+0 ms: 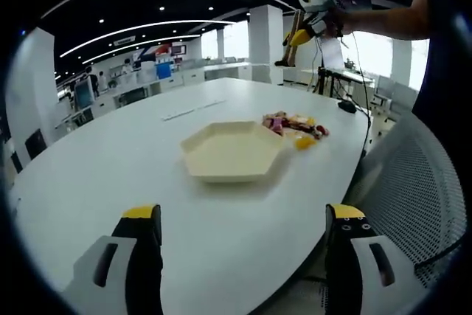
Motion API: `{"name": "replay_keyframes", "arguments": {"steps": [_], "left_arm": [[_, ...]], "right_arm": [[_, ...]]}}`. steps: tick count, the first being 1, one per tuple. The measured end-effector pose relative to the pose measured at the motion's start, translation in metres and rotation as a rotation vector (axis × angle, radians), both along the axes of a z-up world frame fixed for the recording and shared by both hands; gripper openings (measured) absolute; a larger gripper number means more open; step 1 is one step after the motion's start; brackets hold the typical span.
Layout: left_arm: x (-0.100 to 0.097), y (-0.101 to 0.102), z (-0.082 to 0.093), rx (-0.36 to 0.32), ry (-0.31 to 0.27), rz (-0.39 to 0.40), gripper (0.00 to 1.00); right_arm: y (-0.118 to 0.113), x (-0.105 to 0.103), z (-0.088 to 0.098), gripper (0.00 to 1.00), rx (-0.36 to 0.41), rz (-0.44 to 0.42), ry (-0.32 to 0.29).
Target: Place the target food into the container with the food tongs after gripping and lifting it, then release it inside without dropping or visibly crushing the food.
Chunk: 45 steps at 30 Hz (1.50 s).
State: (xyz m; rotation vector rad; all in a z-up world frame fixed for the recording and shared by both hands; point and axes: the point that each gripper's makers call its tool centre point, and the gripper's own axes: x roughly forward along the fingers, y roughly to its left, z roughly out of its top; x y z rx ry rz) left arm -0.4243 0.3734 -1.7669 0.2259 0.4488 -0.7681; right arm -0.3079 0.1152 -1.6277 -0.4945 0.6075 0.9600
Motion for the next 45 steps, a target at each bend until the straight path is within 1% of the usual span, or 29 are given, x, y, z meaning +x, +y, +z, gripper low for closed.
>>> {"name": "replay_keyframes", "arguments": {"steps": [5,8,12,23,28,32,38,45], "left_arm": [[0.002,0.000,0.002,-0.027,0.005,0.012,0.94],[0.002,0.000,0.002,-0.037,0.007,0.015,0.99],[0.003,0.000,0.003,-0.030,-0.003,0.018,0.99],[0.004,0.002,0.003,-0.025,-0.009,0.025,0.99],[0.004,0.002,0.001,-0.014,-0.009,0.023,0.99],[0.004,0.002,0.001,-0.011,-0.007,0.022,0.99],[0.005,0.002,0.002,-0.017,-0.007,0.028,0.99],[0.004,0.002,-0.002,0.002,-0.003,0.019,0.99]], "right_arm": [[0.012,0.005,-0.004,0.16,-0.005,0.018,0.002],[0.021,0.007,-0.007,0.16,-0.007,0.025,0.005],[0.035,0.013,-0.011,0.16,-0.008,0.038,0.006],[0.075,0.025,-0.026,0.16,-0.016,0.089,0.017],[0.094,0.030,-0.032,0.16,-0.006,0.097,0.022],[0.106,0.035,-0.039,0.16,0.000,0.094,0.027],[0.123,0.037,-0.044,0.16,0.003,0.103,0.030],[0.137,0.040,-0.059,0.16,-0.003,0.107,0.040]]}}
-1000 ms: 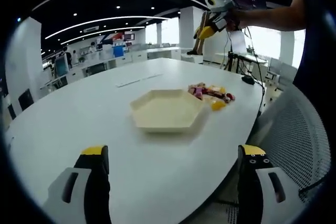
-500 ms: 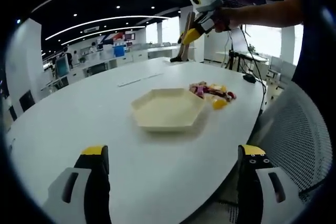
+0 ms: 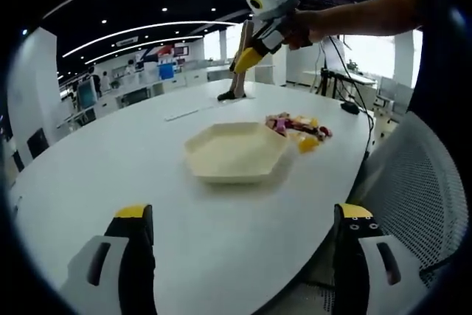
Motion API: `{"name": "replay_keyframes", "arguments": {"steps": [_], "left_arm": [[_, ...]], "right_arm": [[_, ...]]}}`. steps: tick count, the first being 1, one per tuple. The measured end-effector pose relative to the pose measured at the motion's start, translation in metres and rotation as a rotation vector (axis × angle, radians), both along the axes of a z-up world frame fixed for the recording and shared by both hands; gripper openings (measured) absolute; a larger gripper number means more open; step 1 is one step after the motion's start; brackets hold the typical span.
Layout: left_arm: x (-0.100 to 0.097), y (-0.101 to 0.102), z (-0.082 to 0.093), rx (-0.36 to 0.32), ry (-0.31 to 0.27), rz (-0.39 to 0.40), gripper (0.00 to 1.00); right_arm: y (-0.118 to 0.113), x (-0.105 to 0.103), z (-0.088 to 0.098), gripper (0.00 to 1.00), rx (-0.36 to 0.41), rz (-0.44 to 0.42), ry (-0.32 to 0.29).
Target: Place the target food into the container with the food tongs after gripping and lifting it, then release it inside without dropping or visibly crushing the food.
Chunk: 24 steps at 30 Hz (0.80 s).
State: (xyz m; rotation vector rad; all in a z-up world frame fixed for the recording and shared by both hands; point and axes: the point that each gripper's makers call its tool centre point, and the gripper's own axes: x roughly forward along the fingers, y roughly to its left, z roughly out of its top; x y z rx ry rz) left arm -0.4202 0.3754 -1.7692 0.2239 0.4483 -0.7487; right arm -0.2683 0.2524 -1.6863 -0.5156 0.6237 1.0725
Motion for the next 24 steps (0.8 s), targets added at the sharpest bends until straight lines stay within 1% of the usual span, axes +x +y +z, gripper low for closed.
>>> {"name": "replay_keyframes", "arguments": {"steps": [2,5,9,13,18,24], "left_arm": [[0.000,0.000,0.000,-0.009,0.009,0.001,0.98],[-0.001,0.000,-0.003,0.000,0.021,-0.003,0.98],[0.001,0.003,-0.001,0.001,0.006,0.012,0.98],[-0.001,0.002,-0.003,0.008,0.014,0.004,0.97],[-0.001,0.002,-0.003,0.010,0.013,0.002,0.96],[-0.001,0.002,-0.004,0.021,0.016,-0.002,0.95]], "right_arm": [[0.002,0.000,-0.004,0.16,-0.002,-0.001,0.002],[0.005,0.003,-0.016,0.16,-0.012,-0.006,0.008],[0.009,0.001,-0.028,0.16,-0.009,-0.011,0.023],[0.011,0.001,-0.042,0.16,-0.019,-0.017,0.033],[0.012,0.005,-0.061,0.16,-0.035,-0.038,0.049],[0.017,0.004,-0.077,0.16,-0.038,-0.049,0.051]]}}
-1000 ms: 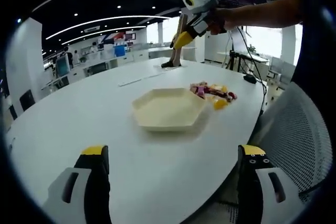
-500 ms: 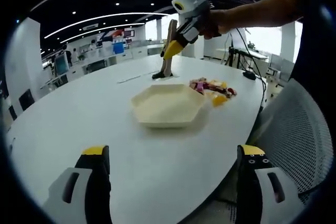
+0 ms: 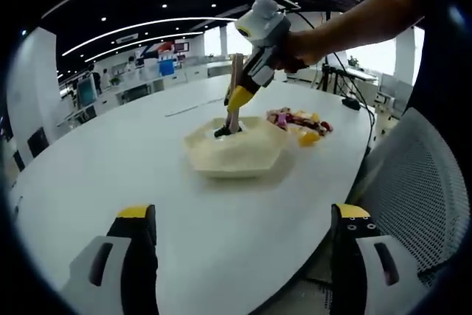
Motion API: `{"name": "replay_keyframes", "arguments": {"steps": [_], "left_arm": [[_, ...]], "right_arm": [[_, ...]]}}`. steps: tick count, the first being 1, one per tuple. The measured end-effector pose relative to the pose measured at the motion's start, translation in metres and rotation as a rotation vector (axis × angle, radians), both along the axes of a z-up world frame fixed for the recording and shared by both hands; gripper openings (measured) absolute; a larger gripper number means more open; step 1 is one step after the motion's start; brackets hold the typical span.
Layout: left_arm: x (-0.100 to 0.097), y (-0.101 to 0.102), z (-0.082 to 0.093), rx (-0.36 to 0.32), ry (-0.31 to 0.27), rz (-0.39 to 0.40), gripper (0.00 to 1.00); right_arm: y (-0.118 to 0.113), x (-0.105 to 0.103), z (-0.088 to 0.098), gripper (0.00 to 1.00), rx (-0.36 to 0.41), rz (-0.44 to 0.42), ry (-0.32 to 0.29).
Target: Place the target food into the container with the food tongs after gripping and lifting it, then release it inside without dropping or visibly crushing the food.
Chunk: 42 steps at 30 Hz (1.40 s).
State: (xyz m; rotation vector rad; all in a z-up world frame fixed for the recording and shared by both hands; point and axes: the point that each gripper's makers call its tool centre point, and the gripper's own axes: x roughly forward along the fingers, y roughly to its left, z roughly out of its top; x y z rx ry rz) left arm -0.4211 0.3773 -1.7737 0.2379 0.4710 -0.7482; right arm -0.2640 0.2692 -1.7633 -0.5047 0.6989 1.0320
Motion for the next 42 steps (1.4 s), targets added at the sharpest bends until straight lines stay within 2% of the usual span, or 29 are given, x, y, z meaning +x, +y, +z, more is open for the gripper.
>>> {"name": "replay_keyframes", "arguments": {"steps": [5,7,8,14,16,17,18,27,29,32,36,42], "left_arm": [[-0.001,0.001,-0.003,0.022,0.001,-0.005,0.94],[0.002,0.005,-0.004,0.067,-0.025,0.003,0.94],[0.002,0.004,-0.002,0.065,-0.041,0.002,0.94],[0.002,0.005,-0.004,0.062,-0.027,0.007,0.94],[0.002,0.006,-0.005,0.062,-0.025,0.009,0.94],[0.002,0.006,-0.005,0.062,-0.024,0.010,0.94],[0.003,0.007,-0.005,0.066,-0.026,0.010,0.94],[0.002,0.005,-0.006,0.055,-0.014,0.006,0.95],[0.001,0.005,-0.006,0.054,-0.009,0.005,1.00],[0.000,0.003,-0.007,0.040,0.013,0.003,0.99],[0.000,0.003,-0.006,0.029,0.015,0.003,0.99],[0.001,0.002,0.001,-0.033,0.022,0.024,0.99]], "right_arm": [[0.004,-0.002,-0.013,0.16,0.021,-0.009,-0.005],[0.005,-0.002,-0.017,0.16,0.023,-0.005,-0.011],[0.005,-0.001,-0.020,0.16,0.025,-0.008,-0.009],[0.007,-0.005,-0.023,0.17,0.038,0.008,-0.010],[0.008,-0.004,-0.021,0.17,0.049,0.019,-0.039],[0.007,-0.004,-0.022,0.17,0.057,0.001,-0.009],[0.007,-0.004,-0.021,0.17,0.063,-0.001,-0.009],[-0.002,0.001,-0.003,0.19,0.078,0.003,-0.046],[-0.007,0.002,0.005,0.19,0.083,0.000,-0.056],[-0.017,0.002,0.016,0.19,0.082,0.001,-0.074],[-0.035,0.002,0.030,0.19,0.079,-0.019,-0.095],[-0.063,0.000,0.043,0.19,0.068,-0.055,-0.113]]}}
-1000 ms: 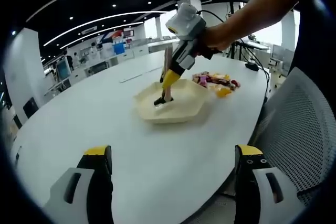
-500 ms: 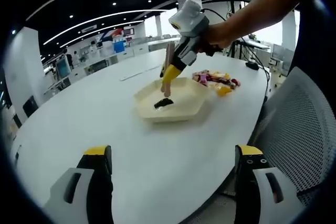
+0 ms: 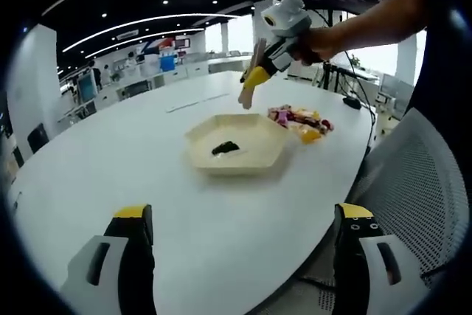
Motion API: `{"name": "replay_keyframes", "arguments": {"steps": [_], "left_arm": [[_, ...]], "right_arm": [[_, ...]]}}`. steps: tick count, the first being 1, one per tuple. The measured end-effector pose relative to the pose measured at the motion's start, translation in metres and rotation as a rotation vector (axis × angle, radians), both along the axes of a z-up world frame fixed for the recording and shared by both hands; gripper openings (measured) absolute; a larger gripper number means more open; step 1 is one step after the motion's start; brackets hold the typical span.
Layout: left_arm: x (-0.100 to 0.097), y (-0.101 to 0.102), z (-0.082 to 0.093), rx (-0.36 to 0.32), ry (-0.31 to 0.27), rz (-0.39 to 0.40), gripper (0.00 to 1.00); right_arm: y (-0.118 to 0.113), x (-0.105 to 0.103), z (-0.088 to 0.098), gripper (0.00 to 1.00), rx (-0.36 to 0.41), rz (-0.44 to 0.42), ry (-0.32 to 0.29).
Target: Place the target food into the container with the food tongs after gripping and lifting it, then release it inside without dropping or visibly crushing the food.
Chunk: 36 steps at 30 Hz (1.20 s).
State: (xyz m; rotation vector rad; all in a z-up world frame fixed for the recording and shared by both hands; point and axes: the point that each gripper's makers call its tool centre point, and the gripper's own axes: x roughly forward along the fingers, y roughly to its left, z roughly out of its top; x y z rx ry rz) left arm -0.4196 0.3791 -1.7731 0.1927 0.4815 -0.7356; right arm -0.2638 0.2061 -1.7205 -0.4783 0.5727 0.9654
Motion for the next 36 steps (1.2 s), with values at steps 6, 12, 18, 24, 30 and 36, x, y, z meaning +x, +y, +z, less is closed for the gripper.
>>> {"name": "replay_keyframes", "arguments": {"steps": [6,12,18,24,30,36], "left_arm": [[0.000,-0.002,0.002,-0.016,-0.010,-0.001,0.99],[-0.001,-0.003,0.002,-0.017,-0.008,-0.006,0.99],[-0.001,-0.004,0.003,-0.022,-0.012,-0.005,0.99],[-0.004,-0.007,0.001,0.028,-0.032,-0.036,0.99],[-0.002,-0.005,0.000,0.020,-0.024,-0.027,0.99],[-0.003,-0.005,0.000,0.020,-0.021,-0.030,0.99]], "right_arm": [[-0.027,-0.002,0.007,0.19,-0.012,-0.033,-0.021],[-0.053,-0.009,0.010,0.20,-0.020,-0.063,-0.026],[-0.082,-0.023,0.010,0.20,-0.037,-0.095,-0.022],[-0.121,-0.036,0.000,0.20,-0.056,-0.179,-0.006],[-0.152,-0.042,-0.009,0.20,-0.059,-0.283,0.024],[-0.167,-0.045,-0.014,0.20,-0.051,-0.352,0.038]]}}
